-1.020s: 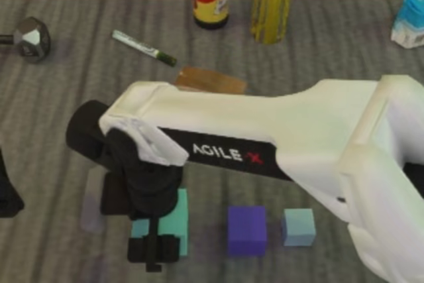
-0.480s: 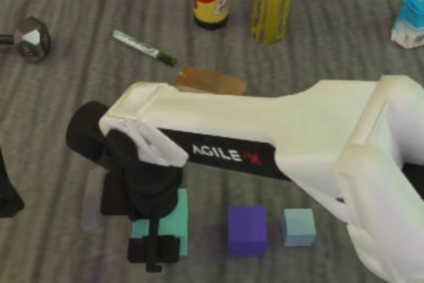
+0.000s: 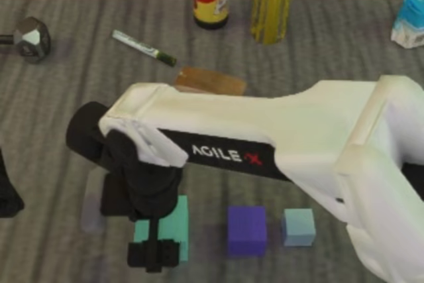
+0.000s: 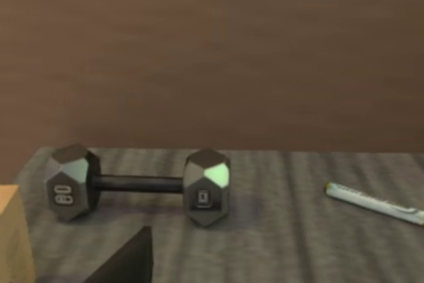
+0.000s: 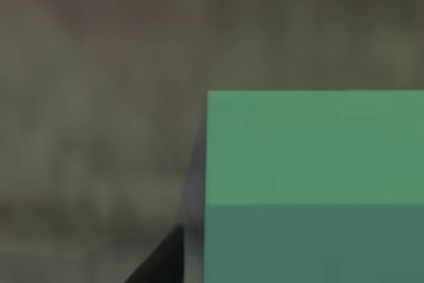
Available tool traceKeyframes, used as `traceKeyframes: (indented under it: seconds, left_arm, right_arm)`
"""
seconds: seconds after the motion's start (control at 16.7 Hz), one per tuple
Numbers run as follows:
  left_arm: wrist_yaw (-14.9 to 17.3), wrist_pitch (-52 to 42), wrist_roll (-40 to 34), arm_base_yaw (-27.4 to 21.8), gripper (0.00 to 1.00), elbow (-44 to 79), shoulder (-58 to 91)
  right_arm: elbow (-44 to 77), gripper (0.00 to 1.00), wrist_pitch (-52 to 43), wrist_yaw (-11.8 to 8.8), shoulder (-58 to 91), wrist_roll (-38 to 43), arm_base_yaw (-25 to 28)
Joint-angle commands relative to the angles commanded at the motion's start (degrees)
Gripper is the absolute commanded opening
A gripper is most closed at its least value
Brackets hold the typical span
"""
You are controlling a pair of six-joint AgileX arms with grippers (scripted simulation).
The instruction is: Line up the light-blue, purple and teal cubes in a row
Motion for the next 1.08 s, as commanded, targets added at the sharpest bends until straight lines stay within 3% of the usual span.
traceKeyframes:
  seconds: [0.54, 1.08]
  left_arm:
    - [0.0, 0.0, 0.0, 0.0, 1.0, 0.0, 0.0]
    - [0.0, 0.0, 0.0, 0.0, 1.0, 0.0, 0.0]
  right_arm:
    - [0.2, 1.0, -0.2, 0.0, 0.0, 0.0, -0.1]
    - [11.5, 1.0, -14.0, 0.0, -2.6, -0.1, 0.4]
